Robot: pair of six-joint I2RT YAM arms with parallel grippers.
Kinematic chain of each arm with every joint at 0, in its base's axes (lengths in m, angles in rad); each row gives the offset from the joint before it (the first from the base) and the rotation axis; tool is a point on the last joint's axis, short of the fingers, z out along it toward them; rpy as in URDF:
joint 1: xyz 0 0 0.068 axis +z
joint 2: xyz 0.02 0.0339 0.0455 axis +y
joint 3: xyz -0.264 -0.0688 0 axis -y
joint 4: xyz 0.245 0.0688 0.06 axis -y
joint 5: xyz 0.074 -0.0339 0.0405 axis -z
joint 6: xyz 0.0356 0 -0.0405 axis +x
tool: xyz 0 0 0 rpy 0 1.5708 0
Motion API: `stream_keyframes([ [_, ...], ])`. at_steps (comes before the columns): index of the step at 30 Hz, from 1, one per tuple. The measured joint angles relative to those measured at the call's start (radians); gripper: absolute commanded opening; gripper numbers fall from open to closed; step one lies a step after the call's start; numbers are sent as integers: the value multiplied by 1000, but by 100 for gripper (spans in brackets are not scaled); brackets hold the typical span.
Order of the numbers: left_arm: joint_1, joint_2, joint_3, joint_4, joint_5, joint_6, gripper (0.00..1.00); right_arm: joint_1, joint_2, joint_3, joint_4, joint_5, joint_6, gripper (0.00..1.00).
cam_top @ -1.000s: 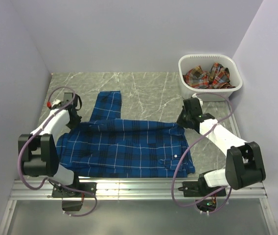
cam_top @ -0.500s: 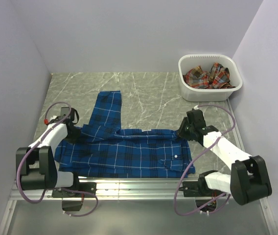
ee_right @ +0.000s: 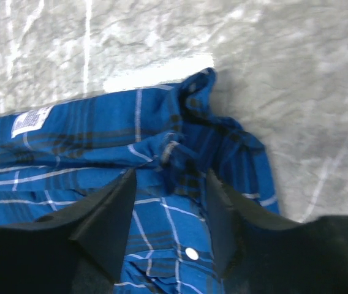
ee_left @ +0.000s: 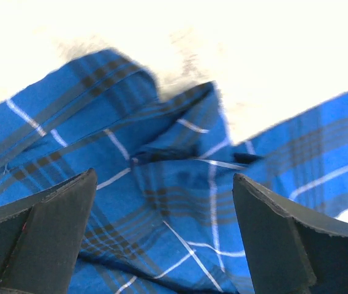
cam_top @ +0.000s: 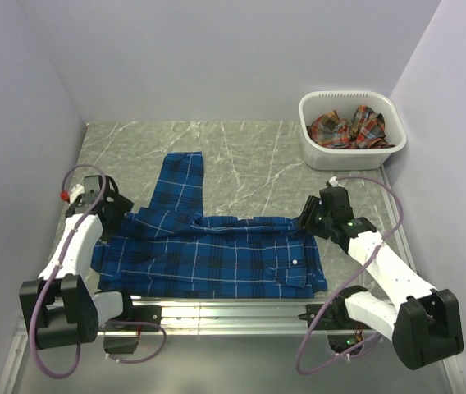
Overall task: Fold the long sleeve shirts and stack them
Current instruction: Fold the shirt
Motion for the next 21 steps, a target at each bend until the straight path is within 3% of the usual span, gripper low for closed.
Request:
stream_keyframes([
  [5, -2, -20, 72, 0, 65, 103, 99, -9, -19, 2, -36, 59, 36, 68],
  [8, -32, -21, 93, 25, 126, 187, 98, -19, -18, 5, -48, 78, 74, 68],
  [15, -287, 28, 161, 78, 206, 308, 98, -31, 64, 78, -60, 95, 136, 67],
  [21, -363, 113, 200, 108, 181, 328, 99, -27, 201, 136, -63, 117, 98, 66],
])
